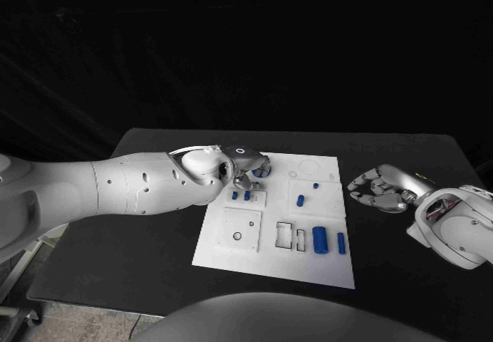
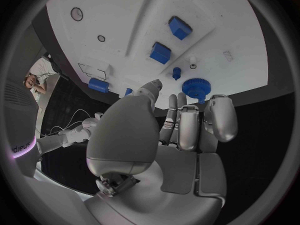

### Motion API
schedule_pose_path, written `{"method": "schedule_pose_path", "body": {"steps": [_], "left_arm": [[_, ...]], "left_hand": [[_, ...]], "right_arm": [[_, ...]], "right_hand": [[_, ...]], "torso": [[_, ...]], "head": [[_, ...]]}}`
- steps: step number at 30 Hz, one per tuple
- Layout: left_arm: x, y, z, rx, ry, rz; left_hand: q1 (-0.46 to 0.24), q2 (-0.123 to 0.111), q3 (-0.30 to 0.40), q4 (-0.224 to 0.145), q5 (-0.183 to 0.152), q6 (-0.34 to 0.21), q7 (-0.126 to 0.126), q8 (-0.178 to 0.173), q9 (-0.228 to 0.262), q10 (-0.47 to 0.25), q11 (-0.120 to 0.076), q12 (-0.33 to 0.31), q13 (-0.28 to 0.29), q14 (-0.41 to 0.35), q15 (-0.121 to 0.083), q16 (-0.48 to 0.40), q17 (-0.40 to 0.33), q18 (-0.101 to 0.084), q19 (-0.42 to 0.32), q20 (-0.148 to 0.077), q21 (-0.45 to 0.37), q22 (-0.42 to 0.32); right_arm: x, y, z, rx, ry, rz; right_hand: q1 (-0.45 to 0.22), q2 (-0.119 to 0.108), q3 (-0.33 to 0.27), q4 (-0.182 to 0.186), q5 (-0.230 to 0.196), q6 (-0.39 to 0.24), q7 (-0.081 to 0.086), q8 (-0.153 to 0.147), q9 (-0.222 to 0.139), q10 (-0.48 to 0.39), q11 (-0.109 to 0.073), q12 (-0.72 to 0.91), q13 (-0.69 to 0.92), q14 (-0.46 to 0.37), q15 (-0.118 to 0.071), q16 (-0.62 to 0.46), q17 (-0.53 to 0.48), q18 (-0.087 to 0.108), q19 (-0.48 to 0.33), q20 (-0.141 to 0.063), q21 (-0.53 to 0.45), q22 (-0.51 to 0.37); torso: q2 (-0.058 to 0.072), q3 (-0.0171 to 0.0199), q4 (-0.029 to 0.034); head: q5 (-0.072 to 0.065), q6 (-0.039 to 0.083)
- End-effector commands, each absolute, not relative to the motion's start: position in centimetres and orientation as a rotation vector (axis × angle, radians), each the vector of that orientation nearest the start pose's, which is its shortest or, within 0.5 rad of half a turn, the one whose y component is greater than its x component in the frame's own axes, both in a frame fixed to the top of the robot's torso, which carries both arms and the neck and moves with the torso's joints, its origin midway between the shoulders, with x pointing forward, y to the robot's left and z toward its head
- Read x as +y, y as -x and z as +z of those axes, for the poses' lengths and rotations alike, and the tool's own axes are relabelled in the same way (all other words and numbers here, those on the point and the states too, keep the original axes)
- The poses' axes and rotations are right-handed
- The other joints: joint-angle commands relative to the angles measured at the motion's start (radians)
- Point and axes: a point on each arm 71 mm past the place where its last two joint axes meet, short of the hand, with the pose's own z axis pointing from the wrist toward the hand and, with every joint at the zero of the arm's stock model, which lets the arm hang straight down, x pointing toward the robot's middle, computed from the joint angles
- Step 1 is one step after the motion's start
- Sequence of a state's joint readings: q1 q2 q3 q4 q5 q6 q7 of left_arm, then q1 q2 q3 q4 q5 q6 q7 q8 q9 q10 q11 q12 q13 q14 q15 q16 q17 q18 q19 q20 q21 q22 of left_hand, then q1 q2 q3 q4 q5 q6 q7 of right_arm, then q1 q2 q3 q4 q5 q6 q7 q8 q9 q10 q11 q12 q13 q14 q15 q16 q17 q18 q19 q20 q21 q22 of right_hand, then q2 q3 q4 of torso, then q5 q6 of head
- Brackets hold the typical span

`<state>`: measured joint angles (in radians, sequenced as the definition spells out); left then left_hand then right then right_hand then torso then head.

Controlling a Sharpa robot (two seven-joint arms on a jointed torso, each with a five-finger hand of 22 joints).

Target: Assemble the parts on the task board

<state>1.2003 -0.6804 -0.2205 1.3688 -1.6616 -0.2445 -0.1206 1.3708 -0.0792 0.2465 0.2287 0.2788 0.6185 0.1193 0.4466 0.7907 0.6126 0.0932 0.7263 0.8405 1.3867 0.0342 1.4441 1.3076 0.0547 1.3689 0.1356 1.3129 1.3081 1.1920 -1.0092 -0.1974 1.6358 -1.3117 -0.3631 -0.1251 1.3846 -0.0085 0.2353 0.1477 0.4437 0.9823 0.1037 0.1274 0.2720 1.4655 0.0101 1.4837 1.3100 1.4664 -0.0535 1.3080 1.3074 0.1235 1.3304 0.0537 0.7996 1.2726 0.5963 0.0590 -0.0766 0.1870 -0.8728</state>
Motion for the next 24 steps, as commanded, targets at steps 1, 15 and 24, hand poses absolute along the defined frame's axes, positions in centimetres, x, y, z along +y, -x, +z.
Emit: {"method": "schedule_pose_path", "body": {"steps": [1,15,24], "left_arm": [[16.3,-48.1,-26.2,1.823,-0.482,-0.48],[16.1,-48.4,-26.9,1.847,-0.462,-0.488],[16.1,-48.6,-27.2,1.859,-0.455,-0.482]], "left_hand": [[-0.005,-0.004,0.009,0.002,0.006,0.01,0.002,-0.005,-0.008,0.006,0.0,-0.009,-0.008,-0.006,0.002,-0.008,0.001,0.011,0.005,-0.001,0.002,0.175],[-0.004,-0.002,0.036,0.001,0.014,0.045,0.014,-0.018,-0.047,0.03,0.0,-0.024,-0.048,-0.005,0.002,-0.007,-0.004,0.01,0.009,0.001,0.006,0.177],[-0.003,-0.004,0.055,-0.002,0.025,0.065,0.014,-0.032,-0.074,0.047,-0.002,-0.039,-0.079,-0.006,0.001,-0.007,-0.01,0.01,0.011,0.0,0.008,0.178]], "right_arm": [[-25.4,-43.6,-23.5,1.842,-0.017,0.614],[-25.4,-43.5,-23.7,1.853,-0.017,0.61],[-25.5,-43.5,-23.8,1.866,-0.017,0.606]], "right_hand": [[0.001,-0.003,0.009,-0.001,0.004,0.007,0.0,0.004,0.001,0.021,0.01,-0.004,0.177,0.044,0.004,0.004,0.031,0.014,0.0,0.004,-0.001,0.001],[0.001,-0.003,0.01,-0.001,0.005,0.007,0.0,0.004,0.001,0.021,0.01,-0.004,0.176,0.043,0.004,0.003,0.03,0.014,0.0,0.004,-0.001,0.001],[0.001,-0.003,0.01,-0.001,0.006,0.007,0.0,0.004,0.001,0.02,0.01,-0.005,0.175,0.043,0.004,0.001,0.029,0.015,-0.001,0.004,-0.004,0.0]], "torso": [[0.001,-0.0002,-0.0001],[0.001,-0.0002,0.0],[0.0,0.0001,-0.0002]], "head": [[0.001,0.0],[0.002,0.0],[0.003,0.0]]}}
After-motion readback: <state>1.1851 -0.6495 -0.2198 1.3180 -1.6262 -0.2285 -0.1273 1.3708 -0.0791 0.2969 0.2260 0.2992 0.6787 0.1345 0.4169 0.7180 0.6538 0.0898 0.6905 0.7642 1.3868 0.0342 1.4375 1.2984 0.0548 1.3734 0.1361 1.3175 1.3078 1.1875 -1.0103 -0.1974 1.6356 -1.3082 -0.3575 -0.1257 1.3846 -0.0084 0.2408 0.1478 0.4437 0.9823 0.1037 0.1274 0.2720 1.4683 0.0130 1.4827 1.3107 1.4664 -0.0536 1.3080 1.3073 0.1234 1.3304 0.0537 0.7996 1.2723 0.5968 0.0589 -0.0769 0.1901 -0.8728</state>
